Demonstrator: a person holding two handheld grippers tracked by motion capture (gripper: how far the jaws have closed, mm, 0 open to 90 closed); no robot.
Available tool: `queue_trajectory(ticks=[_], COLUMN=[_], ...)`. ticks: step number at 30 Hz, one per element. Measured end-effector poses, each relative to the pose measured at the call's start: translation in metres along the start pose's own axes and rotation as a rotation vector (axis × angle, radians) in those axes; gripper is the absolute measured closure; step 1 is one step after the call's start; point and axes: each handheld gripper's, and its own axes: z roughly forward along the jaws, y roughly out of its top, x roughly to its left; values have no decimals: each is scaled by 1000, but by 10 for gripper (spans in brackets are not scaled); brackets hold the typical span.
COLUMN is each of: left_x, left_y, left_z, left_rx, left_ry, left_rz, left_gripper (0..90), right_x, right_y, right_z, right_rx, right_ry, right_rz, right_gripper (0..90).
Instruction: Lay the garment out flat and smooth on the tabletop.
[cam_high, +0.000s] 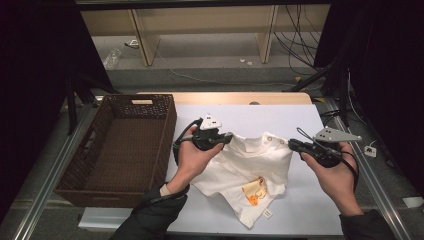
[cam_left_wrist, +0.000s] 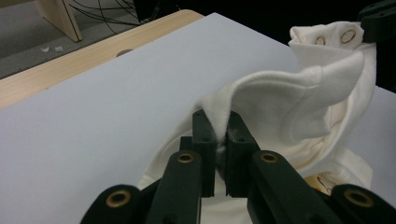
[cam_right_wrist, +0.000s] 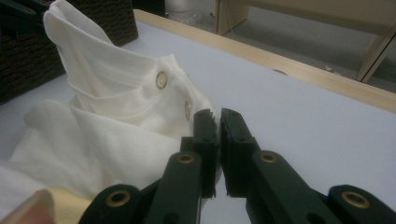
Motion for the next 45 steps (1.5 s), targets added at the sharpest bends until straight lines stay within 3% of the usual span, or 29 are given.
queue_trajectory(ticks=[8, 16, 22, 30, 45], left_x=[0, 1, 3, 0, 17], left_y=[-3, -2, 1, 1, 18], left_z=[1, -1, -1, -3, 17], left_rx=[1, 32, 41, 71, 109], left_ry=[0, -11, -17, -48, -35], left_rz=[8, 12, 17, 53, 32], left_gripper=[847, 858, 857, 856, 854], right_x=[-1, -1, -4, -6, -21], right_y=[-4, -4, -2, -2, 11], right_z=[-3, -3, -6, -9, 5], right_rx=[0, 10, 23, 46, 87], right_ry=[19, 34, 69, 131, 152], right_rz=[14, 9, -14, -25, -39], right_gripper=[855, 854, 853, 853, 852])
